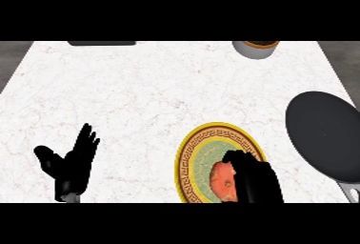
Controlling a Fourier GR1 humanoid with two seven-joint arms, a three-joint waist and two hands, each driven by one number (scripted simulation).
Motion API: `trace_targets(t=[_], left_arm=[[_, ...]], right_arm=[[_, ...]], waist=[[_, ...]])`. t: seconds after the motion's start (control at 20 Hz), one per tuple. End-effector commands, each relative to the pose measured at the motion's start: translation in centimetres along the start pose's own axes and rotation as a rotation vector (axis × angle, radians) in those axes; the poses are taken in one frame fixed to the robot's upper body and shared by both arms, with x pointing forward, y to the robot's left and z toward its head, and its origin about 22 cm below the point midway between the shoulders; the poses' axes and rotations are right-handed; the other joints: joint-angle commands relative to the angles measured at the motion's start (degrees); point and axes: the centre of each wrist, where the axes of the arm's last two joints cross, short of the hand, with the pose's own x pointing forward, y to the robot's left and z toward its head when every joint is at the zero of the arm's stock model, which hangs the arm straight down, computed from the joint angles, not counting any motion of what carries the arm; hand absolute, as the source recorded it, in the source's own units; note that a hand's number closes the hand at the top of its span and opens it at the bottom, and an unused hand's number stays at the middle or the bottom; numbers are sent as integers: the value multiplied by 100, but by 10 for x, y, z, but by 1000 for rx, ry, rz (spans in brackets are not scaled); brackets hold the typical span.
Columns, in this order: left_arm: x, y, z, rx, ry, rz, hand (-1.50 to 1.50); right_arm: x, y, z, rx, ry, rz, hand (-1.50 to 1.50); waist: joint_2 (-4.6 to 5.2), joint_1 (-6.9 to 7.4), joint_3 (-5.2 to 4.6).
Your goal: Pick the squash from the plate and place it in the pan
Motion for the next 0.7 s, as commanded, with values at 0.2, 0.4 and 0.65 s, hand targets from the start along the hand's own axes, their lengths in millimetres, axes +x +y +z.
trace_targets(t=[0.2, 0.4, 0.65], left_arm=[[0, -4, 2, -33, 17, 4, 0], [2, -17, 11, -16, -19, 15, 0], [0, -24, 10, -29, -5, 12, 0]], right_arm=[[-1, -77, 30, -309, 114, -101, 150], [-27, -88, 36, -319, 169, -104, 150], [-39, -102, 11, -337, 203, -213, 150]], waist=[[31, 61, 4], [38, 89, 8], [46, 112, 7]])
